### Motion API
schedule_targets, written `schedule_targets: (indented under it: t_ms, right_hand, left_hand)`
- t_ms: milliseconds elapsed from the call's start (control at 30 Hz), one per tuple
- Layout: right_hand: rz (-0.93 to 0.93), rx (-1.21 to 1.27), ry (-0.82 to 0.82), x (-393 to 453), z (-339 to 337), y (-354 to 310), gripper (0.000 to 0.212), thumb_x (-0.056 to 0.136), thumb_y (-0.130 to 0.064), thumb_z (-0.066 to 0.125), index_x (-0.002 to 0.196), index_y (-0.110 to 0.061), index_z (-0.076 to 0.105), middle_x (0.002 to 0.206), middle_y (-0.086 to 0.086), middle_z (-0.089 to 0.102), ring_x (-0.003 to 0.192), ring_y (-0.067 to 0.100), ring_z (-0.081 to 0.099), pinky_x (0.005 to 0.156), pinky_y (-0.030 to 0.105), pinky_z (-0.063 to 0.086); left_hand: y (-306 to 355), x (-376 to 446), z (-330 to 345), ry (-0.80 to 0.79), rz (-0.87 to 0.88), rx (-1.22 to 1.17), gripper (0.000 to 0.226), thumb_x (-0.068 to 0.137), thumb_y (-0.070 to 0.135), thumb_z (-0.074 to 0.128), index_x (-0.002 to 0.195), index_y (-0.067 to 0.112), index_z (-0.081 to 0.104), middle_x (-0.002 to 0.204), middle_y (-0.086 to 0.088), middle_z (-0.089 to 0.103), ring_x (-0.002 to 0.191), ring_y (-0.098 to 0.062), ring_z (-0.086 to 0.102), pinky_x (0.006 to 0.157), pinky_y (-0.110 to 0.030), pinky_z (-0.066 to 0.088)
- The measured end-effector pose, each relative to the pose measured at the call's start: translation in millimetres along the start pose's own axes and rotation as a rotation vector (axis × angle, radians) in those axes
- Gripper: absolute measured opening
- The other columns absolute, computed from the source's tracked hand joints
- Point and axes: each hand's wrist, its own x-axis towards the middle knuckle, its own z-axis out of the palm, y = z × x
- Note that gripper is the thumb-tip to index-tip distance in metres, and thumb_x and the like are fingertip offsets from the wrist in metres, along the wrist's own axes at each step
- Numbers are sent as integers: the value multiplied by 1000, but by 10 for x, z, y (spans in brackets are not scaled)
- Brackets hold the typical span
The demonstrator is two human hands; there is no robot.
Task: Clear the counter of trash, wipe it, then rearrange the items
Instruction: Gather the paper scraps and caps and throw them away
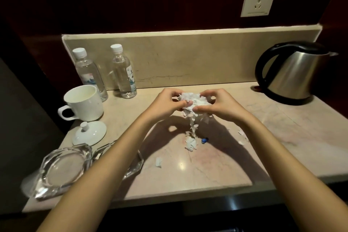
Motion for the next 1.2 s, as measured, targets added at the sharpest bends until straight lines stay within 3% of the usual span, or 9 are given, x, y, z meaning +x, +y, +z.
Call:
schedule_targets:
  t_ms: [167, 400, 600, 667, 833, 933, 1067, 1200]
  right_hand:
    - [-57, 18, -33, -54, -7, -278, 55, 68, -25, 85, 118, -11, 65, 109, 14, 67, 92, 24, 69, 76, 37, 55]
    - [-153, 1, -101, -233, 122, -630, 50, 73, -19, 82, 118, -6, 64, 108, 16, 66, 102, 32, 67, 75, 35, 55]
    - [-158, 6, -160, -397, 340, -617, 53, 72, -20, 83, 118, -5, 63, 102, 11, 64, 89, 17, 62, 73, 31, 52]
    - [-150, 3, -159, -456, 389, -605, 53, 72, -21, 83, 118, -5, 63, 105, 12, 65, 93, 18, 63, 74, 31, 52]
    - [-179, -17, -212, -635, 501, -668, 50, 72, -22, 83, 116, -5, 65, 96, 6, 64, 85, 16, 62, 68, 27, 50]
    - [-213, -23, -233, -843, 617, -771, 53, 73, -24, 82, 119, -6, 64, 103, 1, 63, 101, 16, 61, 85, 32, 51]
    - [-262, -6, -305, -1165, 854, -919, 55, 75, -26, 80, 123, -7, 62, 108, -1, 60, 103, 12, 56, 84, 25, 45]
    - [-286, -3, -373, -1437, 1212, -991, 52, 74, -28, 80, 119, -10, 63, 113, -2, 62, 102, 11, 58, 87, 25, 47]
  left_hand:
    - [135, -234, -85, 144, -10, 1, 18, 86, 10, 69, 98, -2, 69, 92, -14, 68, 79, -18, 64, 75, -33, 55]
    - [272, -668, -214, 242, -23, 12, 17, 86, 8, 68, 99, -3, 67, 89, -12, 65, 70, -7, 63, 70, -24, 54]
    - [235, -1007, -194, 268, -64, 24, 5, 87, 7, 67, 89, 2, 67, 79, -3, 64, 64, 1, 62, 63, -16, 52]
    - [205, -1085, -181, 263, -83, 22, 14, 87, 8, 67, 96, -3, 68, 85, -7, 66, 67, -2, 63, 65, -17, 53]
    - [166, -1382, -152, 291, -111, -30, 7, 86, 11, 68, 93, 10, 69, 84, -1, 70, 71, -7, 66, 71, -22, 55]
    - [175, -1676, -192, 323, -135, -19, 15, 86, 14, 69, 98, 5, 70, 87, -5, 70, 73, -9, 67, 72, -24, 54]
    - [166, -2193, -250, 358, -163, -14, 18, 85, 13, 70, 101, 5, 69, 93, -5, 71, 82, -12, 66, 73, -22, 55]
    - [42, -2717, -316, 394, -199, 22, 17, 85, 15, 70, 101, 9, 71, 99, -5, 74, 95, -17, 68, 90, -31, 52]
